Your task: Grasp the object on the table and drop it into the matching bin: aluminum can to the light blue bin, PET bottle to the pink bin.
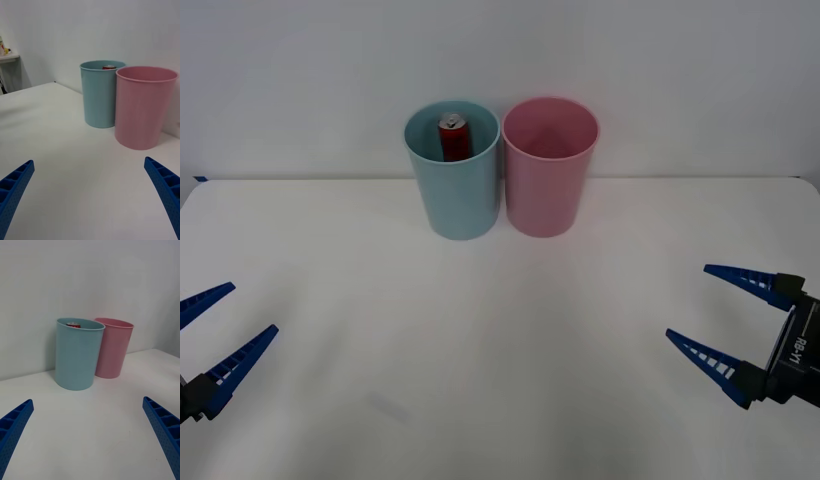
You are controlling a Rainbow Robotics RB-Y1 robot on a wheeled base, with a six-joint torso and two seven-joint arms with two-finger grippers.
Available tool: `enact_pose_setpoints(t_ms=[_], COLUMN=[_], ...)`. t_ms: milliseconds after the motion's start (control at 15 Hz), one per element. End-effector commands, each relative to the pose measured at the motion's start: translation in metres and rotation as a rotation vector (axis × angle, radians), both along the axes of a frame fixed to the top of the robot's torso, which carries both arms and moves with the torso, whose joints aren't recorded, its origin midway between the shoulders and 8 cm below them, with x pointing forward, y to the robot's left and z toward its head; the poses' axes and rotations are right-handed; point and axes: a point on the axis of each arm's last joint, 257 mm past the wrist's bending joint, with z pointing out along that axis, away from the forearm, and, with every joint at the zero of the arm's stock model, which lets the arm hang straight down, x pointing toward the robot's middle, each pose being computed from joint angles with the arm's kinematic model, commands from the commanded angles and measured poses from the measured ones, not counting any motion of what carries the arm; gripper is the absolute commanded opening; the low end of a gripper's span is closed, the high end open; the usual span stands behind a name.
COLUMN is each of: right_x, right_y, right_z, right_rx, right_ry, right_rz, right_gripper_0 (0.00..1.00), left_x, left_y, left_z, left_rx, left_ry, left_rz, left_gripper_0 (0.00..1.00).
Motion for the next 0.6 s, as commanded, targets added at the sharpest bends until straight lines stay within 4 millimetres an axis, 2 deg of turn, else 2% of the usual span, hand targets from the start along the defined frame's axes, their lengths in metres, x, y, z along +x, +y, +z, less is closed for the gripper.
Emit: enact_pose_setpoints(t_ms=[67, 333, 600], right_x=[-0.017, -0.029, -0.029], right_y=[-0.015, -0.027, -0.027], right_z=[-0.008, -0.018, -0.018], right_rx=[0.018, 0.011, 0.011], right_ry=[0.033, 0.066, 0.066], right_rz=[-0.028, -0.056, -0.056], right_gripper_0=[1.0, 1.0, 1.0], left_x=[0.0, 0.0, 0.0], left_y=[0.0, 0.0, 0.0], left_z=[0.0, 0.0, 0.0], left_rx=[0.0, 0.0, 0.0], left_ry=[0.0, 0.0, 0.0], left_rz=[0.0, 0.0, 0.0], left_gripper_0=[1.0, 1.0, 1.0])
